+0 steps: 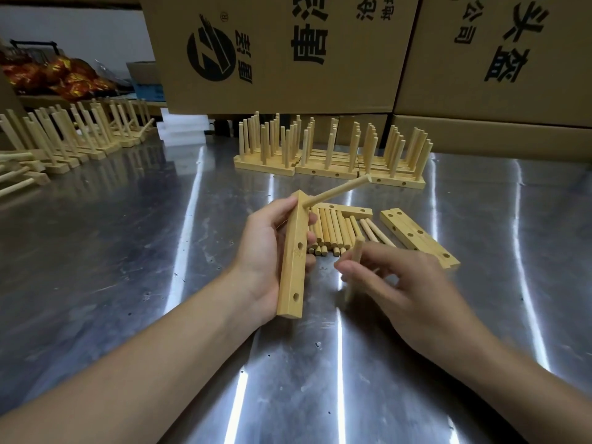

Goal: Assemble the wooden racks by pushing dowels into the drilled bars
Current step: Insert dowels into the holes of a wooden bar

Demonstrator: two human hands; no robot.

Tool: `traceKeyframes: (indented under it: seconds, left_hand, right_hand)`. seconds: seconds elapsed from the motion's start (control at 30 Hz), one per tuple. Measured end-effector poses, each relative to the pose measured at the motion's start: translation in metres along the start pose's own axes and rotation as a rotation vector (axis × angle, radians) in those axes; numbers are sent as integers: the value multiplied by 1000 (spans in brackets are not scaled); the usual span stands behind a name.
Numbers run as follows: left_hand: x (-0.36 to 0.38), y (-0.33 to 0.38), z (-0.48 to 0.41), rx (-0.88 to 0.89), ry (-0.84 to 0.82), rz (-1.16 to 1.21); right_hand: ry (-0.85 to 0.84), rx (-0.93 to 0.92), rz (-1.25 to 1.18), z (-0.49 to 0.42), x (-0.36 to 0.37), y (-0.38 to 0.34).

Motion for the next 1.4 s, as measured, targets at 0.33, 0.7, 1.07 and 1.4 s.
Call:
traceKeyframes:
  seconds: [0.33,0.7,1.07,1.4]
  left_hand:
    - [6,-12,0,-65,-43,-88]
    - [15,-4,11,151,18,-225]
    - [22,-3,22,374,25,-360]
    - [28,-9,19,206,-208,-467]
  right_hand:
    - [-45,-144,117,-3,-8,-29]
    - [-35,-289,348,-3,-13,-38]
    - [-29,288,-447,4,4,-20]
    - [-34,-9,31,1,-6,-27]
Point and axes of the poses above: each hand's wrist, its own z-axis away from the middle knuckle, its own x-axis out of the palm, y = z × x, the point moved 5 cm from there along -z, towards the middle knuckle, and after that the axes turned 14 degrees about -x, right-handed, at the moved point
